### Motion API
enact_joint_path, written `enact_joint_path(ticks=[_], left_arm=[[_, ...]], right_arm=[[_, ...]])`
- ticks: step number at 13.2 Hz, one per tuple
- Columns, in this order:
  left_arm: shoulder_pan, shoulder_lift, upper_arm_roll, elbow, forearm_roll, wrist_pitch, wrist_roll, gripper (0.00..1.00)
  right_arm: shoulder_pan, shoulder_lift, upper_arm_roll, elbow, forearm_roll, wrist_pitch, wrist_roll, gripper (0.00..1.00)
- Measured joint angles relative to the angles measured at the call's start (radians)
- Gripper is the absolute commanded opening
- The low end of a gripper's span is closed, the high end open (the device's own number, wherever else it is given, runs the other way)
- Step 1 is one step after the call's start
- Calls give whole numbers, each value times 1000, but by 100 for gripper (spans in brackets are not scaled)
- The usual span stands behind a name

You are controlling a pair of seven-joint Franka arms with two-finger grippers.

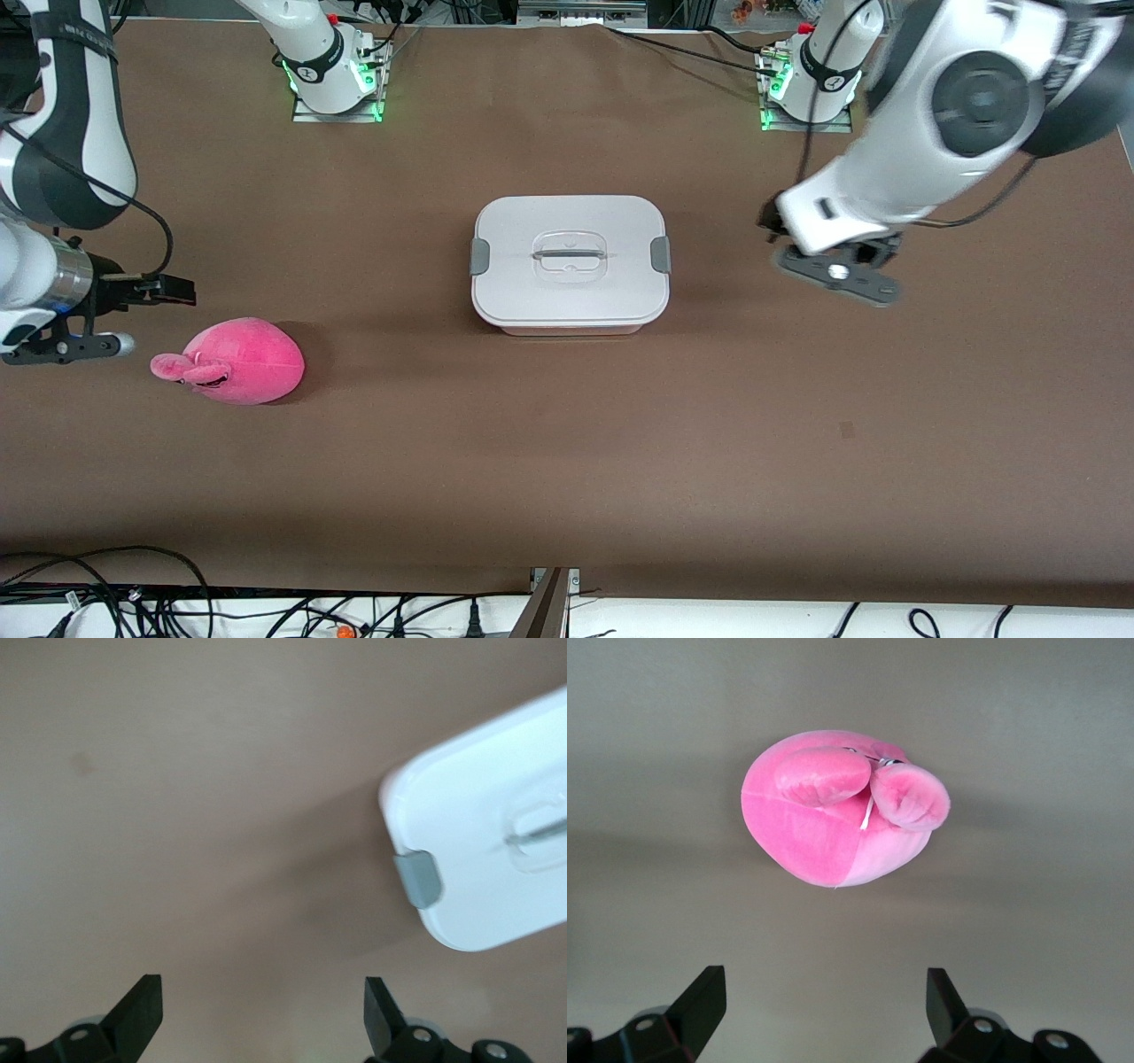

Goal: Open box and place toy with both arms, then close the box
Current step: 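Reach the left gripper to the lid handle while the right gripper reaches the toy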

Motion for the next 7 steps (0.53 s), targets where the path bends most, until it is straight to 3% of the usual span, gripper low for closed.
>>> enact_joint_path(ticks=[4, 7], left_arm=[[-197, 101, -2, -1, -9, 42, -2, 100], [-287, 152, -3, 0, -9, 122, 34, 100]], right_arm=[[-24, 52, -1, -14, 8, 60, 68, 100], [-43, 70, -1, -62, 18, 154, 101, 100]])
